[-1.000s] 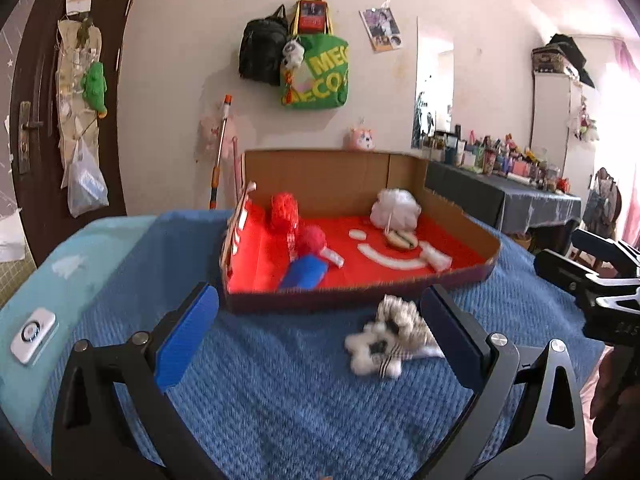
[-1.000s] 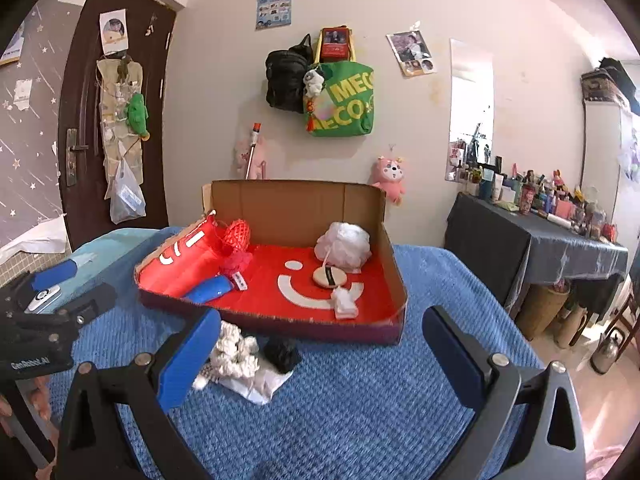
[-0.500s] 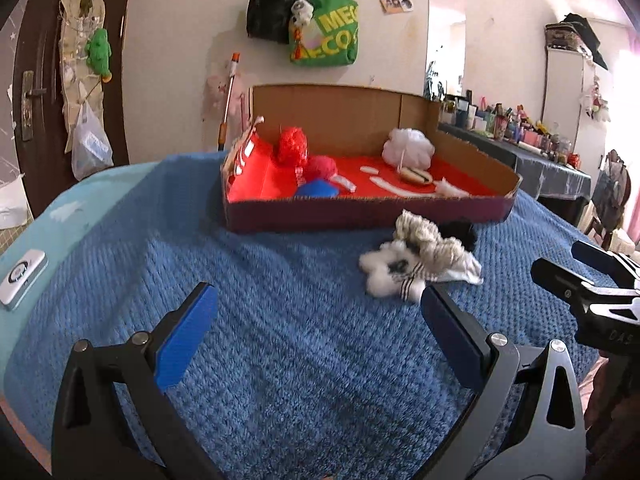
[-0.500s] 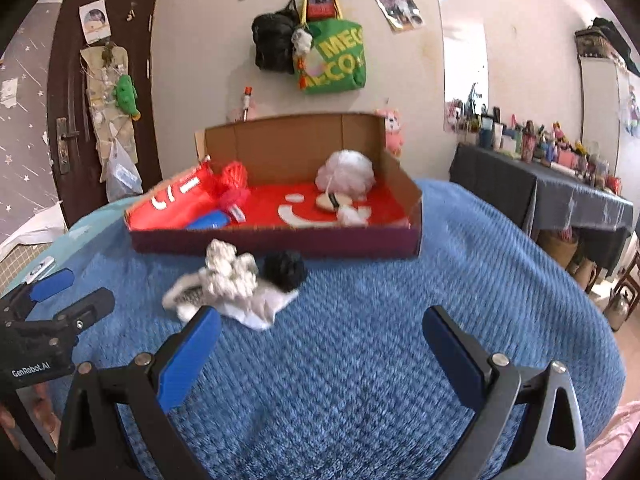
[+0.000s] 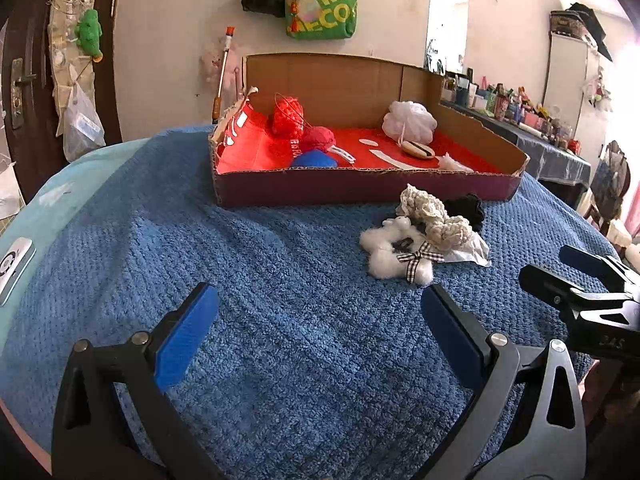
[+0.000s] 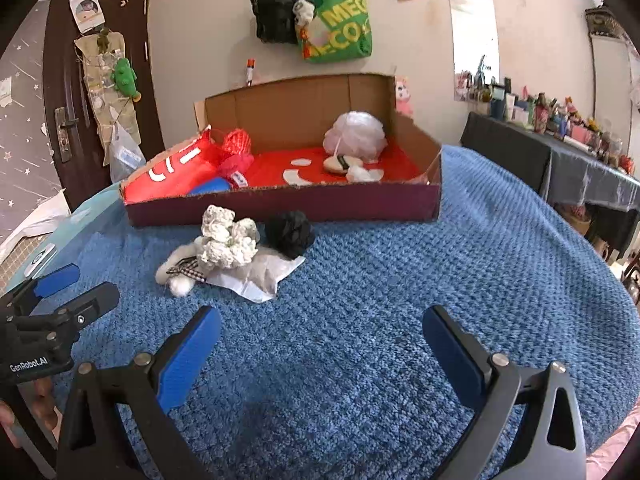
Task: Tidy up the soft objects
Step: 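Withdraw both tools from the box toward the remaining items on the blanket, then grasp the white plush sheep with the left tool while the right tool grasps the black fluffy item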
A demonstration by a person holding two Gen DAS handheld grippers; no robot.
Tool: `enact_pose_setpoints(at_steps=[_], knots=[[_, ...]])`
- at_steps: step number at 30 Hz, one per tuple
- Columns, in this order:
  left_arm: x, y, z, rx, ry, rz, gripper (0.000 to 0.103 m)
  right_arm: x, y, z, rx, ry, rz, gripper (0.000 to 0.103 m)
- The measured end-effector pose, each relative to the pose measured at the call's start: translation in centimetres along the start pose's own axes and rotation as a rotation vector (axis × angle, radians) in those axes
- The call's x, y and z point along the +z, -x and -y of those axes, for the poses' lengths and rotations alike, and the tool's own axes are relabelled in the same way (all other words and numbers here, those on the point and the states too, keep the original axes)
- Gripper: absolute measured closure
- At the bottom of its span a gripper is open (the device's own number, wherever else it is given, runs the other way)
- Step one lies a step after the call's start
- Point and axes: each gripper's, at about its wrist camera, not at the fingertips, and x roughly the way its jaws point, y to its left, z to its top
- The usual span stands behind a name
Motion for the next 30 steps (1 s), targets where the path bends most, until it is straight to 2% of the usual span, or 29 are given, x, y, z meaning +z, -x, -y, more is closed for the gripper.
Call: enact_pose_setpoints(at_steps=[6,15,28,30], knots=[[1.1,-0.9,0.0,-0.049,-0.014,-0.05,0.0,1.0,-1.2,0.6,0.044,-0.017,-0.06,0.0],[2.3,-2.7,0.8,-0.092,-0.043,-0.123,0.0,3.0,-2.3,1.0,0.024,0.001,-0.096,0.0],[3.8,-6.2,2.9,-0.169,-0.101,-0.239,0.001,5.3,-4.1,1.8,0.072,-0.014,-0.15,0.0],[3.9,-7.0,3.4,-0.168,-0.119,-0.258,0.008,5.7,-4.5,2.0,0.087,-0.025,-0.16,0.002]])
